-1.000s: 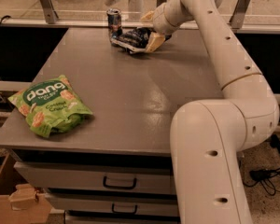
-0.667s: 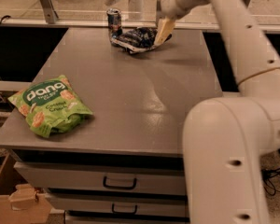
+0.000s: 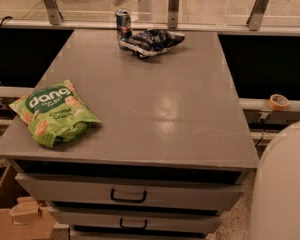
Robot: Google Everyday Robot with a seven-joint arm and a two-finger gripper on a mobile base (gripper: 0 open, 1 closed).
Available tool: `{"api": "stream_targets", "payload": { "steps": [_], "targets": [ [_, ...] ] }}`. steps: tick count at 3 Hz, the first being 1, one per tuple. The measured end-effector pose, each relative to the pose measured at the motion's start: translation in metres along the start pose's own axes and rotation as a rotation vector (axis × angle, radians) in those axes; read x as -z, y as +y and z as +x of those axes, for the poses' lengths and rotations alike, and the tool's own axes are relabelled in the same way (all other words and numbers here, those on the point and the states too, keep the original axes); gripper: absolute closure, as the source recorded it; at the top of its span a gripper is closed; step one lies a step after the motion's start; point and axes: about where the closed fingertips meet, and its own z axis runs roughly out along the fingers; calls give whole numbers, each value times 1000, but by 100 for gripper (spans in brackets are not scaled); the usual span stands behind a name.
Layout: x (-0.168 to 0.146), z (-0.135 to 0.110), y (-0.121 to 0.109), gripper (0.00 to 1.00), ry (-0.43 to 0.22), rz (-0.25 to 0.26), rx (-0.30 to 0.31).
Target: Move blue chip bag near redbull can
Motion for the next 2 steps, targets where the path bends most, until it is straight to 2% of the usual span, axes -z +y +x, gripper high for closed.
{"api": "stream_targets", "payload": {
  "steps": [1,2],
  "targets": [
    [-2,0,1,0,-2,-1,-1],
    [13,15,-20,0,11,77,-6]
  ]
}}
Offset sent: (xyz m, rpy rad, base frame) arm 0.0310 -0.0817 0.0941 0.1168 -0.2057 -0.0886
